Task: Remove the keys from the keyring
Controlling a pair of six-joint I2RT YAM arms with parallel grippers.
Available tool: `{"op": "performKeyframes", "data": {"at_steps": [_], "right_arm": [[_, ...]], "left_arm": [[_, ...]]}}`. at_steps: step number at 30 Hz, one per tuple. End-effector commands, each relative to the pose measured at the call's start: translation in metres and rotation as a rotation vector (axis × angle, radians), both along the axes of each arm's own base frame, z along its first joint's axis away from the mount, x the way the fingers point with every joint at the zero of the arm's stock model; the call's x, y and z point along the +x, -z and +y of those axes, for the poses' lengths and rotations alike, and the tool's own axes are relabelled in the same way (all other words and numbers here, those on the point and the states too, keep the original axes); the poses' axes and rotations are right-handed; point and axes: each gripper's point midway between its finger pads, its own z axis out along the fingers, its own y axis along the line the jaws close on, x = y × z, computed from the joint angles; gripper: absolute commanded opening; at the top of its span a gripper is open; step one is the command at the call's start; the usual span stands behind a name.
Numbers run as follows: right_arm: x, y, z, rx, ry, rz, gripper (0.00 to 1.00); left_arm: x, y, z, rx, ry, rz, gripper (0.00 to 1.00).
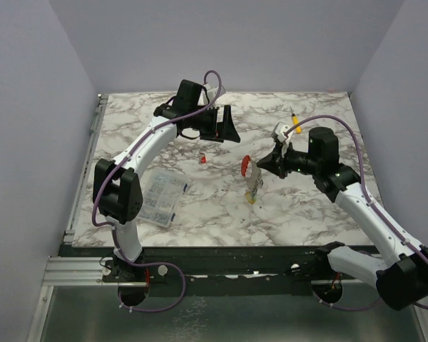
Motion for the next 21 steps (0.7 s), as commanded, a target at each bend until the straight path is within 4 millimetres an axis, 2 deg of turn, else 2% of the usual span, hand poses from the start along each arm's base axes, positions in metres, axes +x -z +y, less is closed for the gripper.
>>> {"op": "performKeyframes", "data": {"at_steps": [1, 6, 9, 15, 21], "right_arm": [[0.009, -0.022, 0.01, 0.042, -0.034, -0.07, 0.01], [0.017, -0.02, 0.014, 0.053, -0.028, -0.061, 0.01], [0.019, -0.018, 0.018, 0.062, -0.04, -0.049, 0.01], [0.03, -0.019, 0.027, 0.091, -0.03, -0.039, 0.01], [0.034, -0.019, 0.041, 0.099, -0.048, -0.04, 0.01]], "left_arm": [[-0.025, -0.004, -0.015, -0.144, -0.001, 0.25, 0.93], [-0.028, -0.001, -0.023, -0.163, -0.059, 0.352, 0.99], [-0.034, 0.0, -0.032, -0.174, -0.045, 0.376, 0.99], [-0.038, 0.024, -0.038, -0.177, -0.046, 0.487, 0.99], [-0.036, 0.032, -0.045, -0.183, -0.044, 0.517, 0.99]]}}
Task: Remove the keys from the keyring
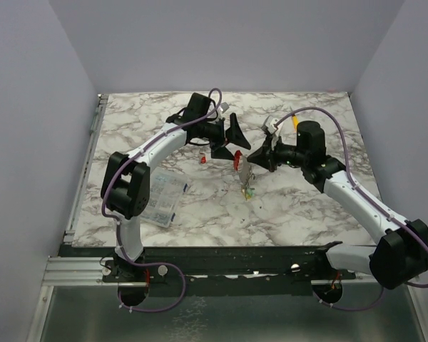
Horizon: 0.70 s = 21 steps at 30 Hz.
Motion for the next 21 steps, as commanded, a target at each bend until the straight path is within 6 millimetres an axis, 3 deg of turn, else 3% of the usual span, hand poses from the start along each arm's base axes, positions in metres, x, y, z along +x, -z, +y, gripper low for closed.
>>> {"op": "performKeyframes", "data": {"at_steps": [1, 4, 6, 8, 12, 19, 20, 21], "right_arm": [[0.008, -0.036, 0.019, 0.07, -0.029, -0.101, 0.01], [0.004, -0.036, 0.027, 0.074, -0.059, -0.101, 0.01], [0.001, -0.034, 0.031, 0.07, -0.077, -0.092, 0.01], [0.0, -0.031, 0.034, 0.066, -0.087, -0.086, 0.01], [0.003, -0.031, 0.036, 0.062, -0.092, -0.088, 0.01], [-0.006, -0.035, 0.035, 0.061, -0.108, -0.055, 0.01], [-0.01, -0.035, 0.034, 0.061, -0.115, -0.045, 0.06], [-0.013, -0.037, 0.034, 0.067, -0.119, -0.035, 0.18]], "left_arm": [[-0.001, 0.007, -0.007, -0.028, 0.007, 0.059, 0.99], [0.001, 0.012, -0.008, -0.028, 0.002, 0.068, 0.98], [0.003, 0.011, -0.01, -0.034, 0.004, 0.062, 0.88], [0.004, 0.009, -0.011, -0.041, 0.011, 0.054, 0.76], [0.007, 0.004, -0.011, -0.051, 0.022, 0.021, 0.39], [0.01, -0.008, -0.01, -0.061, 0.045, -0.07, 0.0], [0.01, -0.01, -0.009, -0.06, 0.051, -0.095, 0.0], [0.01, -0.013, -0.008, -0.06, 0.056, -0.123, 0.0]]}}
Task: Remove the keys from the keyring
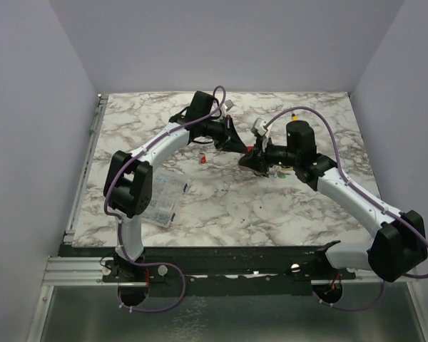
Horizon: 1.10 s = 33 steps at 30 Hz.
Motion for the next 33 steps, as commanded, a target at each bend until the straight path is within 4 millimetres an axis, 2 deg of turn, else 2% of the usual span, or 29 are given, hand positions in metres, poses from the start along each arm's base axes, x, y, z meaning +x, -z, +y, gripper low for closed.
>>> {"op": "performKeyframes", "data": {"at_steps": [1, 2, 3, 5, 6, 8, 11, 15, 17, 20, 23, 26, 31, 33], "right_arm": [[-0.011, -0.04, 0.004, 0.066, -0.052, -0.037, 0.34], [-0.015, -0.043, 0.003, 0.065, -0.056, -0.028, 0.48], [-0.019, -0.044, 0.0, 0.059, -0.056, -0.014, 0.58], [-0.025, -0.05, -0.005, 0.047, -0.046, 0.009, 0.75], [-0.027, -0.054, -0.009, 0.04, -0.041, 0.024, 0.81], [-0.029, -0.065, -0.017, 0.037, -0.026, 0.033, 0.87], [-0.026, -0.074, -0.035, 0.042, 0.02, 0.037, 0.89], [-0.012, -0.078, -0.068, 0.09, 0.126, 0.08, 0.89], [-0.003, -0.08, -0.087, 0.116, 0.192, 0.095, 0.89], [0.008, -0.081, -0.109, 0.119, 0.284, 0.086, 0.89], [0.01, -0.081, -0.12, 0.114, 0.344, 0.07, 0.89], [0.01, -0.08, -0.126, 0.118, 0.393, 0.081, 0.9], [0.009, -0.075, -0.135, 0.114, 0.478, 0.096, 0.9], [0.008, -0.073, -0.137, 0.116, 0.495, 0.105, 0.9]], "left_arm": [[0.006, -0.014, 0.005, -0.006, 0.033, -0.166, 0.0], [0.005, -0.018, 0.007, -0.005, 0.04, -0.207, 0.0], [0.005, -0.02, 0.009, -0.001, 0.058, -0.265, 0.0], [0.0, -0.028, 0.013, -0.01, 0.094, -0.347, 0.0], [-0.004, -0.031, 0.014, -0.021, 0.123, -0.384, 0.0], [-0.009, -0.033, 0.017, -0.025, 0.157, -0.447, 0.0], [-0.011, -0.029, 0.025, 0.009, 0.185, -0.566, 0.0], [-0.019, -0.023, 0.031, 0.025, 0.249, -0.684, 0.0], [-0.031, -0.024, 0.029, 0.01, 0.311, -0.75, 0.0], [-0.058, -0.022, 0.021, -0.009, 0.433, -0.849, 0.0], [-0.096, 0.0, 0.013, 0.036, 0.616, -0.942, 0.0], [-0.121, 0.02, 0.006, 0.041, 0.739, -1.005, 0.0], [-0.143, 0.043, -0.013, -0.012, 0.839, -0.986, 0.0], [-0.141, 0.051, -0.022, -0.025, 0.837, -0.974, 0.0]]}}
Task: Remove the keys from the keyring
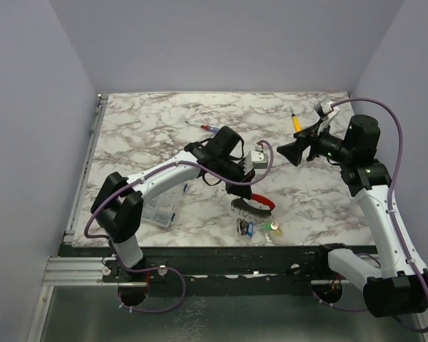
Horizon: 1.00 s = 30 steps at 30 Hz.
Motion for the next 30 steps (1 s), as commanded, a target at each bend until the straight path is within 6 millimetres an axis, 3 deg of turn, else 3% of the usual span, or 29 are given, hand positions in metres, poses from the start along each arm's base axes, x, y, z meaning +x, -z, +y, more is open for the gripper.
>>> {"op": "performKeyframes", "data": {"at_steps": [1, 12, 25, 30], "right_arm": [[-0.002, 0.013, -0.011, 0.006, 0.096, 0.067, 0.9], [0.001, 0.012, -0.016, 0.002, 0.132, 0.079, 0.9], [0.007, 0.017, -0.019, -0.009, 0.156, 0.097, 0.92], [0.012, 0.02, -0.018, -0.008, 0.153, 0.102, 0.94]], "left_arm": [[0.009, 0.019, -0.017, -0.035, 0.05, -0.028, 0.0], [0.09, 0.058, -0.057, -0.042, -0.118, 0.031, 0.0], [0.206, 0.08, -0.037, -0.084, -0.419, 0.1, 0.0], [0.23, 0.085, -0.034, -0.093, -0.461, 0.076, 0.0]]}}
